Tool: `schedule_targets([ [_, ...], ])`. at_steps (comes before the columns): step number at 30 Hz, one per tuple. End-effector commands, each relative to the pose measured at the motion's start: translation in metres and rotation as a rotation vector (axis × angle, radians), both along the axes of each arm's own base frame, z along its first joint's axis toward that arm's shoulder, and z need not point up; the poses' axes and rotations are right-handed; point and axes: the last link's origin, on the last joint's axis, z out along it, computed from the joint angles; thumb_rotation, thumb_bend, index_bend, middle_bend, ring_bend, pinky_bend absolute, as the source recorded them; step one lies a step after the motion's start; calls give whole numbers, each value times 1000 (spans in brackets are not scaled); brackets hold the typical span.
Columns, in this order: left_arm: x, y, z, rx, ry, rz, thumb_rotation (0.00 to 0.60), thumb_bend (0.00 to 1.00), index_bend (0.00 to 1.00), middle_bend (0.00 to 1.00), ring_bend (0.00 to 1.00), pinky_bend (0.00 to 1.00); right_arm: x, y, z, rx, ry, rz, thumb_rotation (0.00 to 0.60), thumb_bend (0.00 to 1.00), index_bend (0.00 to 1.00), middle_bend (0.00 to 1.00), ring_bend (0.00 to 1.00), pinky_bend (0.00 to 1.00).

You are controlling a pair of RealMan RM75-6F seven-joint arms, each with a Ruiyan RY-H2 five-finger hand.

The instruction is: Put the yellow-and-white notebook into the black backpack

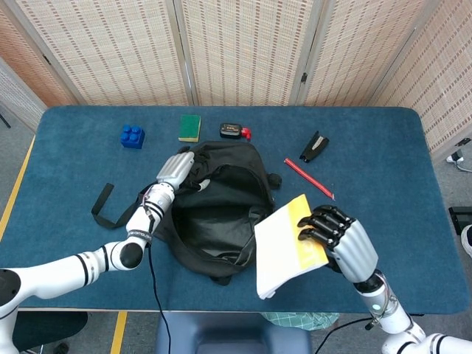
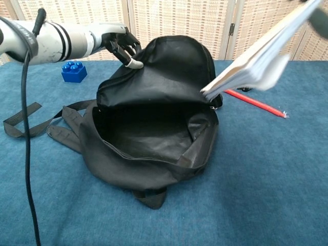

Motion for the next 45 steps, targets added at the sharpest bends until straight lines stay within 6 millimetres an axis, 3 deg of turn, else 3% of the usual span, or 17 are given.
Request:
schedule_targets([
  [1, 7, 8, -2, -5, -1, 27, 600, 448, 626, 282, 204, 10, 14, -1, -23, 92, 10, 22, 600, 457, 894, 490, 463, 389],
  [12, 10, 11, 3, -18, -16, 68, 600, 448, 622, 281, 196, 3, 47, -29, -81, 200, -12, 23, 600, 457, 894, 490, 467, 410],
  [31, 8, 14, 11, -53, -42, 125, 600, 448, 610, 261, 177, 0, 66, -56, -165, 214, -41, 56, 600, 457, 894, 498, 477, 429],
  [36, 7, 11, 12, -84, -55, 131, 600, 448, 607, 254, 176, 0, 55, -56, -180, 230, 2, 63, 600, 457, 894, 503, 481, 444],
  [45, 3, 8, 17, -113, -71, 140, 600, 448, 606, 241, 166, 0, 23, -55, -183, 239, 102, 33, 600, 457, 894, 503, 482, 449],
])
